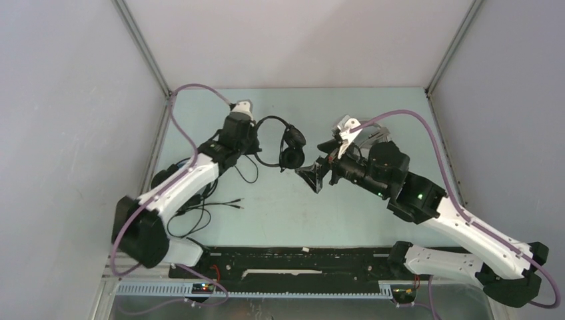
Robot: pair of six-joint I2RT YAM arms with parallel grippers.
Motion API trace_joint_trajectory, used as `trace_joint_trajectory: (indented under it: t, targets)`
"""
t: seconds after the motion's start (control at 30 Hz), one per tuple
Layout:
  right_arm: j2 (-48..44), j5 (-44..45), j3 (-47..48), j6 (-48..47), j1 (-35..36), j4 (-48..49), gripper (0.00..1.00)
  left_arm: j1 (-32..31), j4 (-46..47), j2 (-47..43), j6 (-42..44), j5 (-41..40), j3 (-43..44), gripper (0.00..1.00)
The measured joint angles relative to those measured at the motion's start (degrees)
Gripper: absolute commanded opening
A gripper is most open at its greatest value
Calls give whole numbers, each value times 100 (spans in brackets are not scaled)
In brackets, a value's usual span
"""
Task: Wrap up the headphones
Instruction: Place the headphones at the center of the board.
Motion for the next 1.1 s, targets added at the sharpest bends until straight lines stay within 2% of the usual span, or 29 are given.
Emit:
trace_joint_trajectory:
  t: [0.2,0.37,0.6,0.83,1.1]
  targets:
    - [-166,802,-763,205,-236,-302,100,0,160,1639,7,120,426,5]
    - [-605,859,-1176,337,-632,-516,100,7,55,3042,57,87,1672,8]
    - [-881,831,-1187,398,-863,-562,100,195,-37,4404,66,87,3342,13]
    - [-935,815,-1187,459,-964,-568,100,551,-131,5460,-57,229,4207,18]
    - [-940,809,-1187,481,-1034,-557,100,675,-216,5960,-417,507,4725,28]
